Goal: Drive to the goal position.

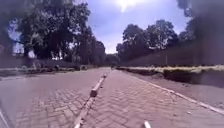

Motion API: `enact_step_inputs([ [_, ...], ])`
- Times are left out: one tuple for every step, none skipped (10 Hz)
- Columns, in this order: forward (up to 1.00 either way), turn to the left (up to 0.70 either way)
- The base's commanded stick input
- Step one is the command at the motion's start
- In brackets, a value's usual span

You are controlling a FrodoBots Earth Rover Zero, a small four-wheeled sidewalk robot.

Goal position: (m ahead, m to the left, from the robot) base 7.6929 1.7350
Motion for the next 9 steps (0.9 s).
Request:
enact_step_inputs([
  [0.70, 0.00],
  [0.70, 0.00],
  [0.70, 0.00],
  [0.70, -0.13],
  [0.70, -0.30],
  [0.70, -0.35],
  [0.70, -0.35],
  [0.70, 0.00],
  [0.70, 0.00],
])
